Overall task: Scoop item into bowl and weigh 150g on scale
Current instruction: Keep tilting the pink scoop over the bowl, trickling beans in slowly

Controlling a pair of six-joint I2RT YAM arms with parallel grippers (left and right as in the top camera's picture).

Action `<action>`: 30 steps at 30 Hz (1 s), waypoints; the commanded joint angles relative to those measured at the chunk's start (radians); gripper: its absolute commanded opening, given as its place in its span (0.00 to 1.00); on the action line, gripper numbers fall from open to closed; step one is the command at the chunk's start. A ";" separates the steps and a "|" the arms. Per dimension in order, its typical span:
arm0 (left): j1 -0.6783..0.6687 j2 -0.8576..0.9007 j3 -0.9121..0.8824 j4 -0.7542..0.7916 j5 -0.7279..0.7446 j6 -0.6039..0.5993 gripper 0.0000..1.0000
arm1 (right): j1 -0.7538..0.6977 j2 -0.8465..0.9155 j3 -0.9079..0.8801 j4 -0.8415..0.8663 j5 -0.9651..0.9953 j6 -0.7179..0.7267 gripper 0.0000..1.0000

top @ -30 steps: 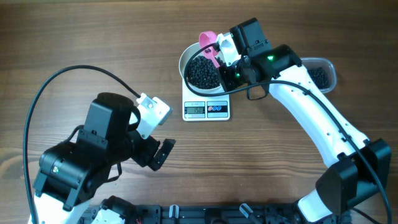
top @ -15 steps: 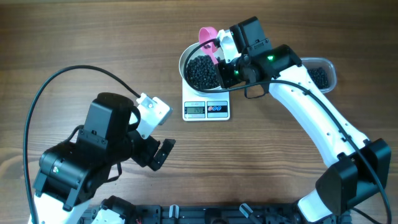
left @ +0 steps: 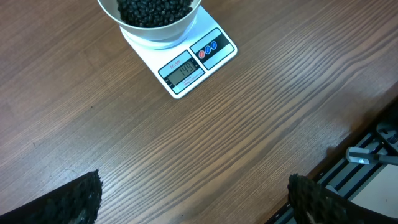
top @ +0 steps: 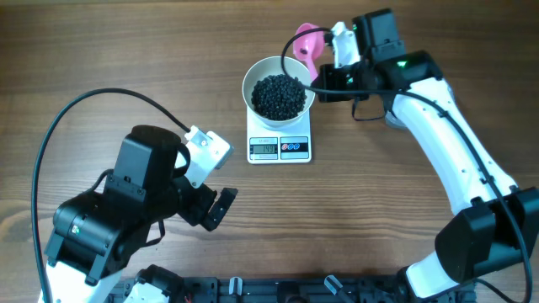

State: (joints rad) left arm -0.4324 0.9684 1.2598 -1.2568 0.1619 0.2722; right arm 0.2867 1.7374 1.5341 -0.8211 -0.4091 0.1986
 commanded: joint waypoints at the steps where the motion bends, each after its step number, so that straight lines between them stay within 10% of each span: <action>1: 0.005 -0.005 0.010 0.003 -0.002 0.012 1.00 | -0.037 -0.006 0.019 0.008 -0.058 0.011 0.04; 30: 0.005 -0.005 0.010 0.003 -0.002 0.012 1.00 | 0.113 -0.006 0.019 0.019 0.120 -0.083 0.05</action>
State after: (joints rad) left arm -0.4324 0.9684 1.2598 -1.2568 0.1619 0.2722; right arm 0.3256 1.7374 1.5341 -0.7906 -0.4049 0.1787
